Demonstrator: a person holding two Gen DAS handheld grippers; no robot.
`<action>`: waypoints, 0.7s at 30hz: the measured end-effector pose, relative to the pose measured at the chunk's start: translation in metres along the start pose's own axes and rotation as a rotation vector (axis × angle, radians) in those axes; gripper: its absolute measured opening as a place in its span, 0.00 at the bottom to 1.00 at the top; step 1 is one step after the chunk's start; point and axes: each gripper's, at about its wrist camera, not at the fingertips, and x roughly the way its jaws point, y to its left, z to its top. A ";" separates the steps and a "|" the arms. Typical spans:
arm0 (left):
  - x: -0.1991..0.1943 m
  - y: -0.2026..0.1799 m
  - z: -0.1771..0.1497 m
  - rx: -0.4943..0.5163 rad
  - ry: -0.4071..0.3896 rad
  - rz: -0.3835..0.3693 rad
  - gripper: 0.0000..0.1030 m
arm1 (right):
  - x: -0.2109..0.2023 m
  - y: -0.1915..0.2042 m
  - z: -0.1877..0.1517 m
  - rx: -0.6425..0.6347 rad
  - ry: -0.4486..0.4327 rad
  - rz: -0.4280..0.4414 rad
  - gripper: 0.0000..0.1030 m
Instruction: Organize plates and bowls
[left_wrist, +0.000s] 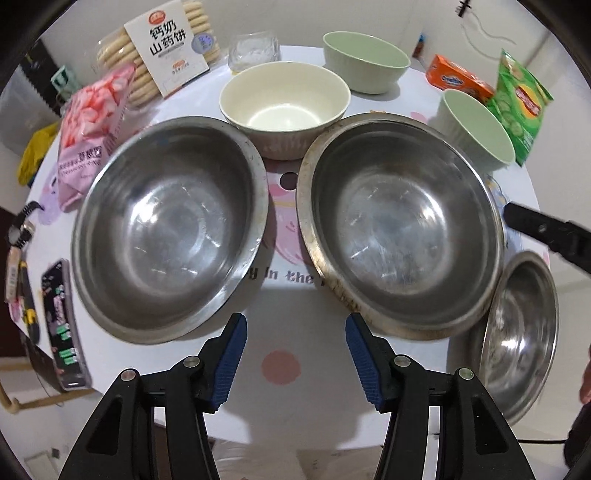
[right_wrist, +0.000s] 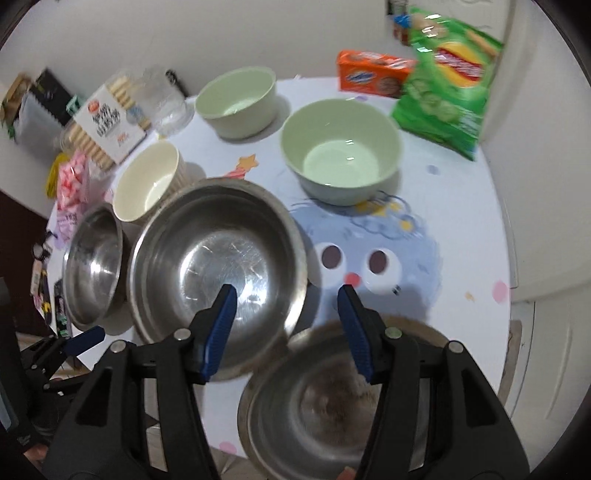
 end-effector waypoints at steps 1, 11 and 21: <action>0.001 -0.002 -0.001 -0.006 -0.012 0.002 0.56 | 0.009 0.003 0.004 -0.018 0.017 -0.005 0.56; 0.004 0.003 0.017 -0.086 0.017 -0.062 0.56 | 0.036 0.006 0.015 -0.065 0.080 -0.016 0.57; 0.044 -0.006 0.046 -0.154 0.051 -0.051 0.53 | 0.065 0.001 0.023 -0.062 0.145 -0.012 0.56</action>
